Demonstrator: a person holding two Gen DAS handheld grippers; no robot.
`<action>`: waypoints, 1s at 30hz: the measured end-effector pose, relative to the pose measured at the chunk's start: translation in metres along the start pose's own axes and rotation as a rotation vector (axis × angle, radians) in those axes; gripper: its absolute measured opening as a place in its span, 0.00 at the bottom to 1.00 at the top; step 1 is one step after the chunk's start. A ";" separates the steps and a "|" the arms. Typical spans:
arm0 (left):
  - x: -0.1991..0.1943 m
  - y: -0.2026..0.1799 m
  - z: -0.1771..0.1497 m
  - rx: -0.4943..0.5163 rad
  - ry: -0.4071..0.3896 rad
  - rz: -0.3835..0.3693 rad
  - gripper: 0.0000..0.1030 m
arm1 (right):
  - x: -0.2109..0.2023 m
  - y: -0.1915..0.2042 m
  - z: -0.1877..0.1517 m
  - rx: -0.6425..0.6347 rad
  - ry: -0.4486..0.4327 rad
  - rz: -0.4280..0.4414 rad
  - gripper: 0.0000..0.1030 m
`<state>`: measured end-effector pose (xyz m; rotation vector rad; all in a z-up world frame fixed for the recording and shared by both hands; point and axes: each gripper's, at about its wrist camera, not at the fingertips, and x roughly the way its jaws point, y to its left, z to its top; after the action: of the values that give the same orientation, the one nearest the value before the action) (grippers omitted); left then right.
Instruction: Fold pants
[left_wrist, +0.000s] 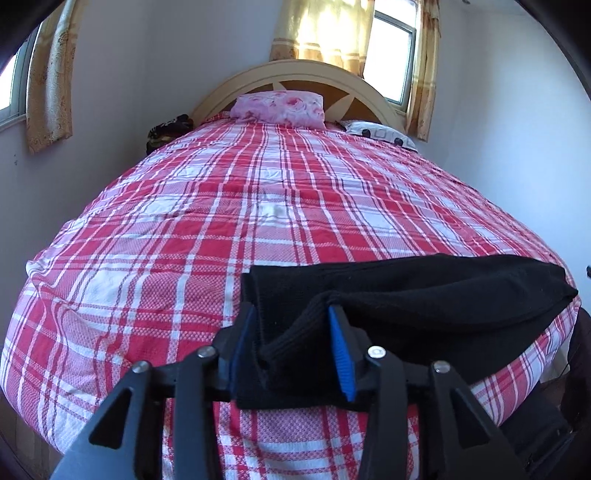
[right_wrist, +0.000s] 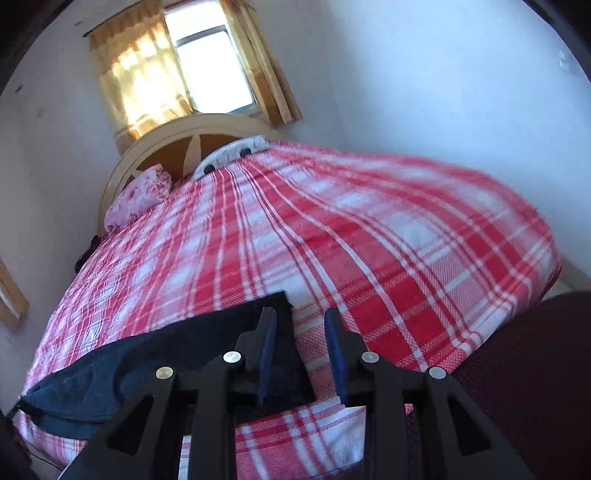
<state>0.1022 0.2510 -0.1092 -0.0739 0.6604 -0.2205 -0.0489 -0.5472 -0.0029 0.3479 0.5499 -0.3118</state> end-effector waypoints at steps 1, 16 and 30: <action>-0.003 -0.002 0.000 0.008 -0.008 -0.005 0.45 | -0.010 0.014 -0.002 -0.027 -0.017 0.022 0.28; -0.011 -0.013 -0.021 0.103 -0.011 -0.050 0.37 | -0.006 0.327 -0.142 -0.698 0.252 0.530 0.28; -0.004 -0.017 -0.006 0.173 -0.016 -0.019 0.19 | 0.035 0.437 -0.221 -1.144 0.246 0.439 0.28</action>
<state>0.0925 0.2352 -0.1095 0.0842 0.6226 -0.2942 0.0450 -0.0742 -0.0951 -0.6110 0.7847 0.4889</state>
